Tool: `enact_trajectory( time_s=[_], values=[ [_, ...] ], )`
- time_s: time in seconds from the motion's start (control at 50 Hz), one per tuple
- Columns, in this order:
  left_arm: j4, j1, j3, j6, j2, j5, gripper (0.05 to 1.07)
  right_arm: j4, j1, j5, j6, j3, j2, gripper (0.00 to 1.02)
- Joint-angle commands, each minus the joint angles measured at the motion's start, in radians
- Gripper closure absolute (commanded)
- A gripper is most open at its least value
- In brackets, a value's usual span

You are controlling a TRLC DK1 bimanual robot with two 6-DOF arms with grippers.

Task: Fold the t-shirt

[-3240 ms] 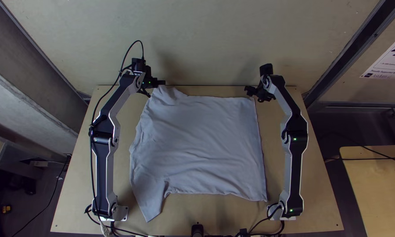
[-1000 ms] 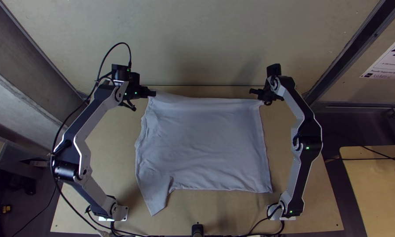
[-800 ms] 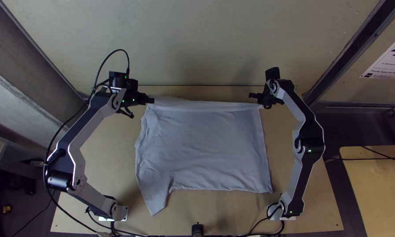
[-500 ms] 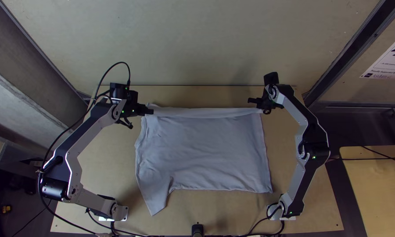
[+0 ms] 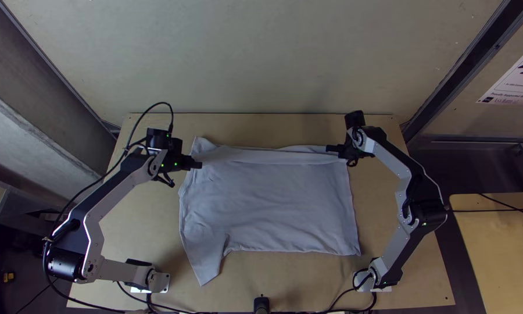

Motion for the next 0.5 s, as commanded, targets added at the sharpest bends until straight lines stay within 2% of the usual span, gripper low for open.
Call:
enact_trajectory(
  time_s=[0.0, 0.32, 0.34, 0.36, 0.4, 0.44, 0.48],
  values=[
    [0.017, -0.005, -0.071, 0.008, -0.022, 0.012, 1.05, 0.027, 0.006, 0.013, -0.006, -0.06, -0.031, 1.0],
    [0.078, -0.047, -0.2, -0.021, -0.015, 0.027, 1.03, 0.097, -0.011, 0.025, -0.008, -0.135, -0.037, 1.0],
    [0.078, -0.048, -0.203, -0.024, -0.013, 0.027, 0.98, 0.103, -0.012, 0.029, -0.009, -0.136, -0.038, 1.0],
    [0.076, -0.048, -0.205, -0.033, -0.01, 0.027, 0.89, 0.105, -0.015, 0.032, -0.009, -0.138, -0.038, 1.0],
    [0.072, -0.047, -0.209, -0.047, -0.009, 0.029, 0.64, 0.103, -0.017, 0.032, -0.011, -0.143, -0.046, 0.99],
    [0.066, -0.045, -0.208, -0.056, -0.01, 0.029, 0.42, 0.103, -0.017, 0.032, -0.011, -0.149, -0.061, 0.89],
    [0.046, -0.044, -0.2, -0.058, -0.015, 0.029, 0.29, 0.102, -0.017, 0.035, -0.011, -0.158, -0.08, 0.73]
  ],
)
